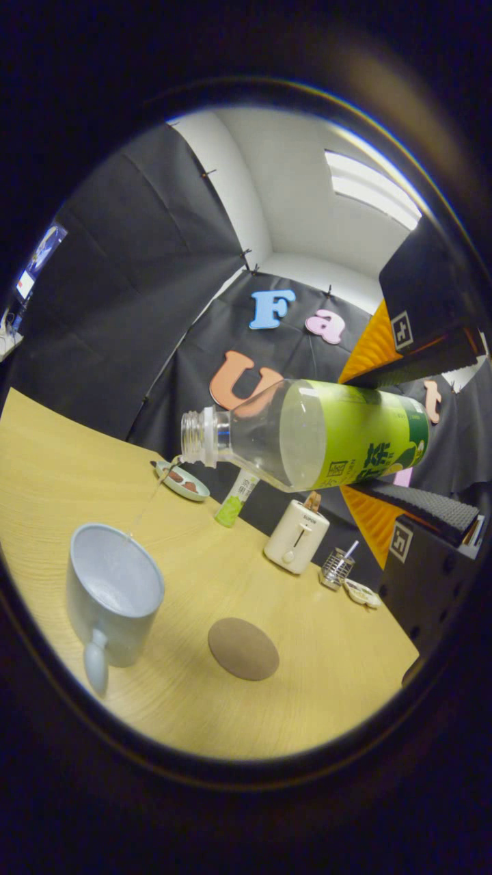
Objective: Take the bottle from table, then pour the juice into the cup, finally place the bottle on the coaster
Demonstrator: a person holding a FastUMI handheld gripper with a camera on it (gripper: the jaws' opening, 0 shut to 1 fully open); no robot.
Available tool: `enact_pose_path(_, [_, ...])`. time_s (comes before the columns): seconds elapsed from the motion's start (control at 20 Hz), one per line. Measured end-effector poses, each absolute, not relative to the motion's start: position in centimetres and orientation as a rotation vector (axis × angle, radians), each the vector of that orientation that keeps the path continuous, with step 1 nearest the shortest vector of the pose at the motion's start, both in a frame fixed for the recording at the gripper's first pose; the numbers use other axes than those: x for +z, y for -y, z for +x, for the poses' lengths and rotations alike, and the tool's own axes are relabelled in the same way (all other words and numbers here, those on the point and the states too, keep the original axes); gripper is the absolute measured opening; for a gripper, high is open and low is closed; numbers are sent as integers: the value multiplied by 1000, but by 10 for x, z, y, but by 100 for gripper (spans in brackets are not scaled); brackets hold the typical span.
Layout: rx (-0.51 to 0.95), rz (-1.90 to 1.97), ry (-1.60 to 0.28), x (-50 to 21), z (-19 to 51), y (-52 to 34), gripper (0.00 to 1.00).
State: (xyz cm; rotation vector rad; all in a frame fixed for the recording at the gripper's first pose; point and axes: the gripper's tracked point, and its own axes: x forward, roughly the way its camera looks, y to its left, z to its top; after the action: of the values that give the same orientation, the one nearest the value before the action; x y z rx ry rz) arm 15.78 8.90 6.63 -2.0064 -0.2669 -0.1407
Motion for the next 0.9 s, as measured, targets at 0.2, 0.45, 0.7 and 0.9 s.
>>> enact_pose_path(0.2, [-141,-2026,270,66,160,-91,76])
enact_pose_path(0.45, [-137,-2064,275,65,157,-96,76])
enact_pose_path(0.7, [-140,-2100,298,67,155,-105,76])
enact_pose_path(0.9, [-139,-2102,304,68,154,-108,76])
